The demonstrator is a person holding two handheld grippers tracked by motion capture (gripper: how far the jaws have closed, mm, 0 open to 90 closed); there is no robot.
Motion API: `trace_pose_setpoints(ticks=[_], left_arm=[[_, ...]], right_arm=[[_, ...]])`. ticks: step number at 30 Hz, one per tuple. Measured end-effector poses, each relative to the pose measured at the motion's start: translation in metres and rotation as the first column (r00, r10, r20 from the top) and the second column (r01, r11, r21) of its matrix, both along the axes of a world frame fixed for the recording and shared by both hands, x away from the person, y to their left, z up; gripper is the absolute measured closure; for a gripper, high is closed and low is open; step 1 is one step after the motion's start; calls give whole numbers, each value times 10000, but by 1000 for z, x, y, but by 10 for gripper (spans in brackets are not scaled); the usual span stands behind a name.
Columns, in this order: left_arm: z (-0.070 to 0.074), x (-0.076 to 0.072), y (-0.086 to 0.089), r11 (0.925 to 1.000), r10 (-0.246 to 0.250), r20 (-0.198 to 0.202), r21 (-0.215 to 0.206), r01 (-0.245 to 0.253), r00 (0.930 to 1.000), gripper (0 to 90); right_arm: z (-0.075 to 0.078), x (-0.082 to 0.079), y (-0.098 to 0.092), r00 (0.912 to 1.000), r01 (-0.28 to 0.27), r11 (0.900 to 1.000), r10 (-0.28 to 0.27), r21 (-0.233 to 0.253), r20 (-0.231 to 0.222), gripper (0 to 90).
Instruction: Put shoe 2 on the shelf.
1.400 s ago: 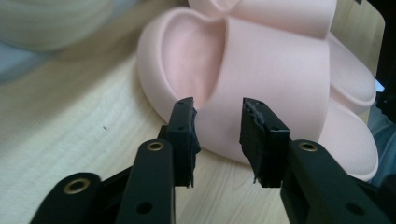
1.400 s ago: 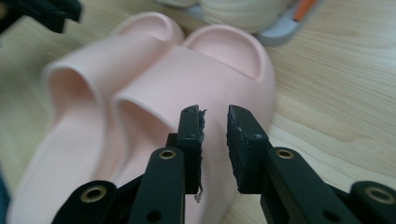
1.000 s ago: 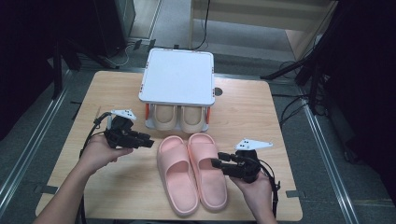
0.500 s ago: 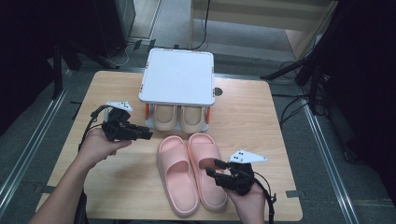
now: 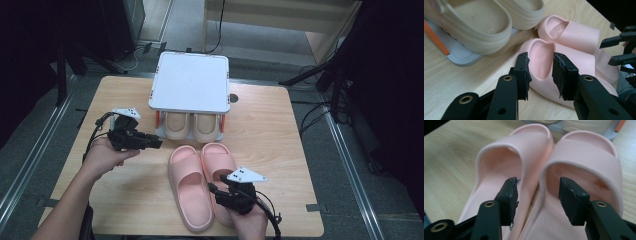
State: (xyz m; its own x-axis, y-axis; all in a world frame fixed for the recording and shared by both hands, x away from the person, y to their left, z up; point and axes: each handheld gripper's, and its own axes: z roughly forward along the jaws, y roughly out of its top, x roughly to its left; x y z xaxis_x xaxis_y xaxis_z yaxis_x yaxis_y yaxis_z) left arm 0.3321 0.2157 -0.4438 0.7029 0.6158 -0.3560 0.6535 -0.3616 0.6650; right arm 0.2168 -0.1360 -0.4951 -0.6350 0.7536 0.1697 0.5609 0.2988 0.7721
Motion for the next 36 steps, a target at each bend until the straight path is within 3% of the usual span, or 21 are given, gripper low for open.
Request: trace_pose_setpoints(ticks=[4, 6, 12, 17, 22, 30, 34, 36], left_arm=[[-2, 1, -2, 9999, -49, -36, 118, 50, 10000, 659], [-3, 1, -2, 9999, -57, -27, 149, 57, 10000, 659], [-3, 2, 0, 10000, 7, -21, 92, -7, 10000, 659], [-4, 2, 1, 10000, 54, -32, 30, -54, 10000, 655], [-5, 3, 3, 9999, 108, -47, -23, -108, 9999, 653], [-5, 4, 4, 9999, 104, -12, -11, -104, 9999, 653], [-6, 4, 5, 9999, 155, -22, 13, -155, 9999, 653], [-6, 4, 5, 9999, 169, -43, -1, -169, 9998, 654]], right_arm=[[-7, 4, 6, 9986, 406, 9991, -401, 118, -350, 435], [-9, 7, 10, 9985, 445, 9990, -445, 22, -317, 424], [-14, 17, 27, 9973, 533, 9985, -527, 89, -510, 415], [-20, 24, 41, 9931, 900, 9959, -902, -55, -756, 425], [-21, 31, 44, 9908, 1093, 9935, -1116, -328, -761, 496], [-23, 35, 44, 9882, 1250, 9918, -1268, -265, -854, 582], [-21, 36, 41, 9871, 1342, 9904, -1365, -324, -836, 689], [-20, 37, 39, 9850, 1401, 9900, -1412, -178, -991, 699]])
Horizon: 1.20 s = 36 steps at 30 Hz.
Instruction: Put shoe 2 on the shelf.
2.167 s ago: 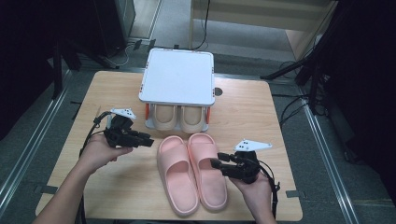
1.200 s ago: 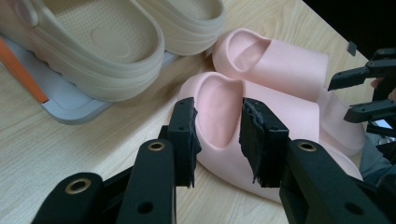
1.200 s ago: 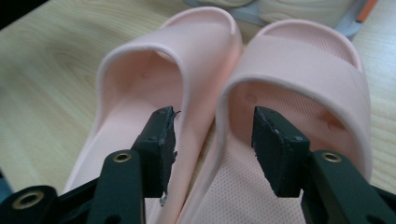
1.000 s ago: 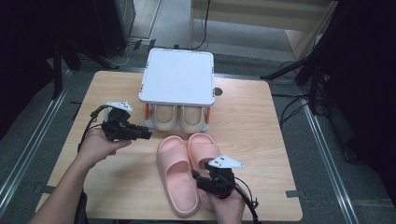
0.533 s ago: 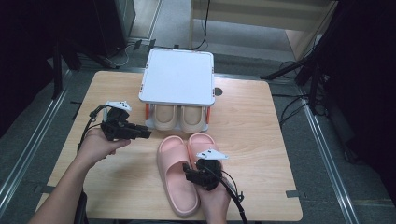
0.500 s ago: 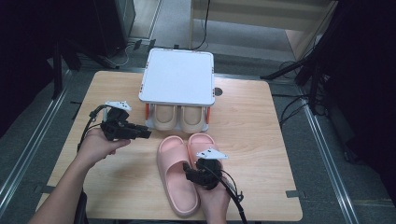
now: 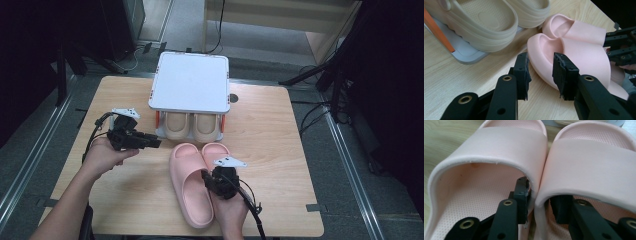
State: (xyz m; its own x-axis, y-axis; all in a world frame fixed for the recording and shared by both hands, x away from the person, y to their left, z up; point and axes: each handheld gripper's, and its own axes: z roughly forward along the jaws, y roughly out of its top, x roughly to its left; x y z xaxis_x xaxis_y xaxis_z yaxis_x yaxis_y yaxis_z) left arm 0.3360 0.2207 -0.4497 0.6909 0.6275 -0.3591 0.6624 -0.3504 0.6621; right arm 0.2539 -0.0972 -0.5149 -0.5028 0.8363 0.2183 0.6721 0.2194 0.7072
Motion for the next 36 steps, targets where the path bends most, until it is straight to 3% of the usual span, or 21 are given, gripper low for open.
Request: trace_pose_setpoints(ticks=[11, 17, 21, 23, 27, 30, 33, 36], left_arm=[[0, 0, 2, 9999, 99, 193, 74, -101, 9998, 627], [-1, 1, 6, 9996, 254, 197, 96, -256, 9995, 580], [-1, 1, 9, 9990, 433, 205, 74, -435, 9988, 548], [-2, 0, 10, 9988, 488, 216, 67, -490, 9986, 539], [-3, -2, 14, 9981, 603, 263, 104, -606, 9978, 501], [-3, -5, 17, 9975, 698, 250, 125, -701, 9972, 485], [-5, -9, 21, 9965, 807, 263, 187, -812, 9964, 468], [-6, -13, 25, 9947, 994, 293, 235, -1001, 9946, 464]], right_arm=[[8, -2, -5, 9995, -249, 9997, 248, -37, -181, 734], [16, -7, -9, 9950, -994, 9947, 991, -268, -137, 744], [24, -8, -14, 9853, -1711, 9850, 1711, -209, -32, 744], [27, -8, -16, 9768, -2142, 9765, 2143, -237, 22, 744], [34, -5, -19, 9493, -3142, 9487, 3144, -358, -11, 743], [39, 0, -21, 9278, -3731, 9277, 3730, -134, -60, 742], [42, 6, -22, 8957, -4443, 8958, 4444, 96, -114, 741], [45, 11, -18, 8585, -5128, 8584, 5128, -130, -36, 740]])
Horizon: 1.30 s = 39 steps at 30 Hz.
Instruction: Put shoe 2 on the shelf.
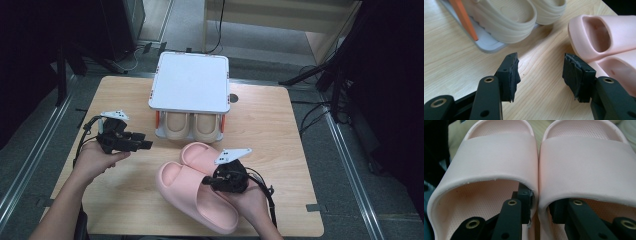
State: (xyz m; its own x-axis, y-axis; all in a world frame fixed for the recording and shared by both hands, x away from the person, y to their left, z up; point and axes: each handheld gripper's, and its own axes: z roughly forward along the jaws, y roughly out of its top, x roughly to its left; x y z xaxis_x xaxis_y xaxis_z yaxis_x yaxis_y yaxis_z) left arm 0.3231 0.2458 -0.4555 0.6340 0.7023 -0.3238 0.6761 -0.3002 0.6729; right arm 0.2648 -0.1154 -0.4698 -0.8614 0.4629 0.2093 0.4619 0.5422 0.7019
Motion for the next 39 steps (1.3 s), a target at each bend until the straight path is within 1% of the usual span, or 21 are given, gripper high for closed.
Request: trace_pose_setpoints(ticks=[3, 5, 7, 9, 12, 13, 14, 17, 19, 20, 22, 24, 26, 27, 29, 31, 32, 33, 35, 39], left_arm=[[-1, -5, 6, 9998, 178, 8, 1, -178, 9998, 459], [-1, -10, 10, 9995, 303, 9, -4, -303, 9995, 456], [-1, -14, 14, 9990, 441, 24, 4, -441, 9990, 455], [-2, -17, 18, 9983, 575, 1, 17, -575, 9983, 453], [-3, -24, 23, 9971, 754, -28, 44, -754, 9971, 451], [-3, -24, 23, 9971, 754, -28, 44, -754, 9971, 450], [-5, -28, 27, 9962, 863, -41, 67, -863, 9963, 450], [-6, -34, 32, 9953, 967, -77, 91, -966, 9953, 448], [-7, -38, 35, 9939, 1099, -106, 108, -1098, 9939, 447], [-7, -39, 36, 9934, 1138, -119, 120, -1136, 9934, 447], [-7, -43, 38, 9926, 1207, -141, 139, -1205, 9926, 446], [-8, -45, 40, 9917, 1279, -170, 154, -1277, 9916, 445], [-9, -49, 41, 9903, 1386, -182, 130, -1383, 9902, 445], [-9, -50, 41, 9900, 1407, -182, 129, -1405, 9899, 444], [-10, -51, 42, 9898, 1419, -184, 173, -1415, 9897, 444], [-11, -53, 42, 9894, 1444, -233, 187, -1440, 9892, 444], [-12, -53, 42, 9890, 1472, -244, 208, -1467, 9888, 444], [-12, -53, 42, 9890, 1464, -250, 237, -1458, 9889, 444], [-13, -54, 43, 9887, 1490, -313, 199, -1485, 9883, 444], [-13, -54, 43, 9891, 1468, -329, 181, -1462, 9886, 444]], right_arm=[[3, 5, 6, 9979, -628, 9979, 630, -156, 128, 739], [4, 10, 11, 9931, -1168, 9931, 1169, -146, 73, 739], [4, 15, 16, 9878, -1553, 9877, 1554, -189, 53, 739], [5, 21, 23, 9805, -1962, 9802, 1963, -262, 25, 738], [7, 29, 31, 9717, -2361, 9714, 2362, -259, 42, 737], [7, 32, 34, 9687, -2480, 9686, 2481, -187, 67, 737], [8, 35, 37, 9660, -2584, 9659, 2585, -148, 32, 737], [13, 44, 45, 9585, -2851, 9584, 2851, -145, 11, 737], [17, 49, 50, 9518, -3068, 9516, 3069, -161, -10, 736], [21, 52, 53, 9458, -3246, 9457, 3246, -189, -10, 736], [26, 56, 57, 9396, -3422, 9393, 3422, -223, -48, 737], [32, 60, 62, 9310, -3648, 9308, 3650, -214, 59, 736], [39, 64, 66, 9246, -3807, 9244, 3809, -247, 58, 735], [44, 66, 69, 9194, -3926, 9192, 3931, -315, 113, 735], [51, 68, 72, 9154, -4016, 9149, 4024, -398, 133, 734], [60, 72, 75, 9085, -4163, 9083, 4174, -420, 215, 734], [63, 74, 76, 9077, -4182, 9074, 4192, -420, 195, 735], [68, 75, 76, 9089, -4161, 9085, 4169, -383, 144, 735], [78, 77, 77, 9082, -4177, 9080, 4183, -318, 134, 735], [97, 82, 79, 9135, -4061, 9136, 4064, -189, 169, 735]])
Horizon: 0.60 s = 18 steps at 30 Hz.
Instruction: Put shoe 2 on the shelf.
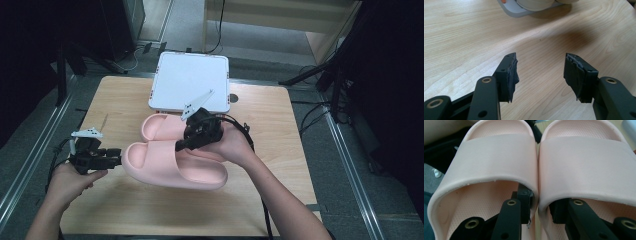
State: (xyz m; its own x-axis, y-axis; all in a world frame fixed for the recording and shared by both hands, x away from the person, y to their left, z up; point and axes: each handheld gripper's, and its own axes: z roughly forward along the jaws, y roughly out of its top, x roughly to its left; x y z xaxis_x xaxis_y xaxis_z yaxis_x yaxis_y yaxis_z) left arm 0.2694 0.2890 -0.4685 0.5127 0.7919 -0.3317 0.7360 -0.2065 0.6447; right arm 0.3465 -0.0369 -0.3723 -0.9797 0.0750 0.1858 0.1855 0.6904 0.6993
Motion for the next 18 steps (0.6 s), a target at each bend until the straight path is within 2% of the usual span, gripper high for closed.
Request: trace_pose_setpoints(ticks=[6, 10, 12, 14, 15, 16, 18], left_arm=[[-1, 2, -1, 10000, -42, -6, -33, 42, 10000, 443], [-1, 2, -1, 10000, -47, -68, -16, 47, 10000, 443], [0, 2, -2, 9999, -110, -58, -10, 110, 9999, 443], [0, 3, -3, 9999, -139, -38, -46, 139, 9999, 443], [0, 3, -3, 9999, -136, -41, -57, 136, 9999, 443], [0, 3, -4, 9998, -168, -37, -61, 168, 9999, 443], [0, 4, -4, 9997, -250, -13, -9, 250, 9997, 443]], right_arm=[[26, 7, 1, 9999, 53, 10000, -53, 70, 127, 737], [46, 17, 3, 9989, 436, 9990, -437, 36, 178, 738], [54, 22, 4, 9962, 811, 9967, -810, -31, 311, 737], [60, 29, 5, 9894, 1422, 9897, -1416, -144, 331, 737], [62, 33, 6, 9830, 1811, 9834, -1806, -147, 316, 738], [64, 38, 7, 9742, 2247, 9743, -2243, -136, 258, 740], [65, 45, 8, 9477, 3188, 9478, -3187, -44, 177, 743]])
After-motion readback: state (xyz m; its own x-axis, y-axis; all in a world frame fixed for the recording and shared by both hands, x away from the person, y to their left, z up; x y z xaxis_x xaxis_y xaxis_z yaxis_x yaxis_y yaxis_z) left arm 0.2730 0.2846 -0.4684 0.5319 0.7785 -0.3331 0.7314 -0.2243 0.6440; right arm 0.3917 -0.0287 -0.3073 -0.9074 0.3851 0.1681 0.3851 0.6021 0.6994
